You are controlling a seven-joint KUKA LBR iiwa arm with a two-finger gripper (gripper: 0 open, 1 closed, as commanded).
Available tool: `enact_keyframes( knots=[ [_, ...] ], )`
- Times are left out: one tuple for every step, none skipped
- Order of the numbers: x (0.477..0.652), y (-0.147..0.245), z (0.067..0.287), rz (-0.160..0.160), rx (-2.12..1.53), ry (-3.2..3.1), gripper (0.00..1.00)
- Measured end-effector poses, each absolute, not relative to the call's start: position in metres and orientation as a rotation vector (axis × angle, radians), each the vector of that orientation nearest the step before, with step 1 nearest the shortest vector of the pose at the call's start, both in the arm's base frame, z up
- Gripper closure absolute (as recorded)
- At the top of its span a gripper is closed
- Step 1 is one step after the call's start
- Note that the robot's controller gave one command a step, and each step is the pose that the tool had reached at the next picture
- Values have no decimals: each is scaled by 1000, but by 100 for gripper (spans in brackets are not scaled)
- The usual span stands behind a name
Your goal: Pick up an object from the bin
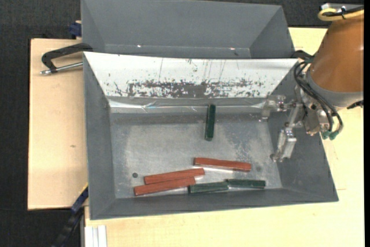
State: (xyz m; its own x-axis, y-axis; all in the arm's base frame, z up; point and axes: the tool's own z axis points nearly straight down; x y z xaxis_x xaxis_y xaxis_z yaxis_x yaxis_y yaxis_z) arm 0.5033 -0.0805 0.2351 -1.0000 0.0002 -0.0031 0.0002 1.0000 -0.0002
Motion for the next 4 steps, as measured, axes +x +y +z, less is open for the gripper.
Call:
enact_keyframes(
  knots=[
    [502,-58,185,0,-133,3133,0],
    [500,19,143,4,-220,3134,0],
    [495,9,160,1,-286,3123,0],
    [496,-5,85,1,-290,3122,0]
  ],
)
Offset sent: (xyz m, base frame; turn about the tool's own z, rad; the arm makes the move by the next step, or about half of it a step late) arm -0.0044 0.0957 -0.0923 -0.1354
